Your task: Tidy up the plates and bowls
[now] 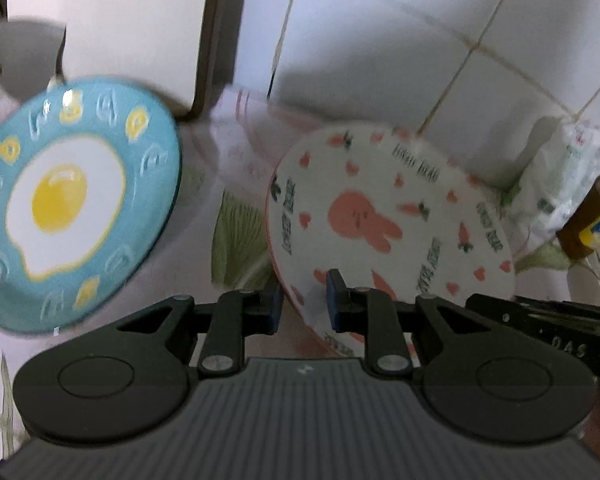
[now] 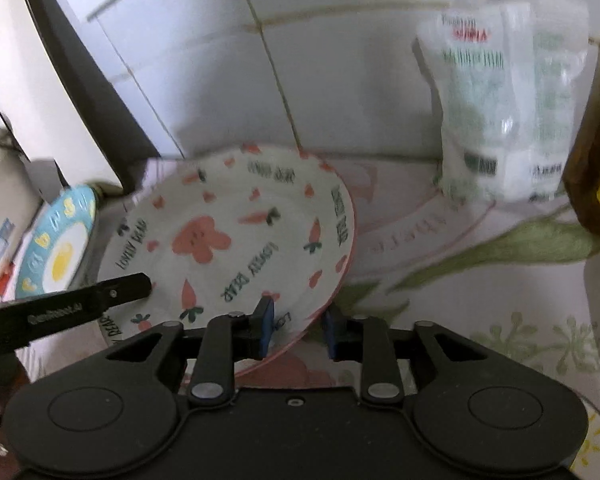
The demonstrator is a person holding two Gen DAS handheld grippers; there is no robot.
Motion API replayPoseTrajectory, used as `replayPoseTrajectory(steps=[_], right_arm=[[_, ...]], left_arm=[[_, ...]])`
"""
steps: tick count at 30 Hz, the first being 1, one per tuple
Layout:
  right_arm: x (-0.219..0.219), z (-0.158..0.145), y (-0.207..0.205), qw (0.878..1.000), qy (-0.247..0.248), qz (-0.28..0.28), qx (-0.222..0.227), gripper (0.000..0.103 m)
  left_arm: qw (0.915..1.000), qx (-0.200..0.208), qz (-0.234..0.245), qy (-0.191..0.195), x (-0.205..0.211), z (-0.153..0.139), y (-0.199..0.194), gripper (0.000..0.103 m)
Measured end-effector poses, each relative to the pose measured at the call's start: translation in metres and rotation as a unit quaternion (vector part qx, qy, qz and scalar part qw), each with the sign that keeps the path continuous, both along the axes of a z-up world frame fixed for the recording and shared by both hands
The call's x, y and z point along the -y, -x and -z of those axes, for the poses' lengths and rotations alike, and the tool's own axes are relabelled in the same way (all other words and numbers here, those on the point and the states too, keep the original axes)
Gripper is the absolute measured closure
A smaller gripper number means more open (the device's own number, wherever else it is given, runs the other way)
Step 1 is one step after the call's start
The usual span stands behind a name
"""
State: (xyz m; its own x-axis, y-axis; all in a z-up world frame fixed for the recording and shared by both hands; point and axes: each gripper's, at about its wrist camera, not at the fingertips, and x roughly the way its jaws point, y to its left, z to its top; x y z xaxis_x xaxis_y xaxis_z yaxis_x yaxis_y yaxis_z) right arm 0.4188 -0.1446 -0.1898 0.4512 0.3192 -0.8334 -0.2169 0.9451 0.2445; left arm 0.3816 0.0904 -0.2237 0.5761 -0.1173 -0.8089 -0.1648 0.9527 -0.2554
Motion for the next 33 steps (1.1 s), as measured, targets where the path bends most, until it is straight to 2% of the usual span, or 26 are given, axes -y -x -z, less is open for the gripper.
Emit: replayPoseTrajectory(steps=[4,6,11,18,26,33], right_arm=[[0.003,-0.026,0.031,0.999,-0.019,0.008,0.038,0.065],[0.007,-0.046,0.056,0.997,-0.036,0.001,0.068,0.061],[0.017,-0.089,0.11,0.99,-0.052,-0.016,0.132,0.06],[0.054,-0.134,0.165,0.98,-0.071,-0.016,0.187,0.058],[0.101,-0.159,0.217,0.974,-0.053,-0.011,0.221,0.057],[0.136,-0.16,0.253,0.972,-0.035,-0.013,0.234,0.057]], left_arm=[[0.9995,0.029,0.006,0.011,-0.007,-0.018,0.021,0.071],[0.9993,0.032,0.014,0.01,-0.008,-0.03,0.032,0.07],[0.9973,0.052,0.052,-0.003,-0.002,-0.069,0.061,0.066],[0.9898,0.084,0.112,-0.027,0.022,-0.125,0.104,0.062],[0.9801,0.108,0.163,-0.036,0.054,-0.163,0.152,0.056],[0.9737,0.103,0.2,-0.035,0.087,-0.162,0.181,0.05]])
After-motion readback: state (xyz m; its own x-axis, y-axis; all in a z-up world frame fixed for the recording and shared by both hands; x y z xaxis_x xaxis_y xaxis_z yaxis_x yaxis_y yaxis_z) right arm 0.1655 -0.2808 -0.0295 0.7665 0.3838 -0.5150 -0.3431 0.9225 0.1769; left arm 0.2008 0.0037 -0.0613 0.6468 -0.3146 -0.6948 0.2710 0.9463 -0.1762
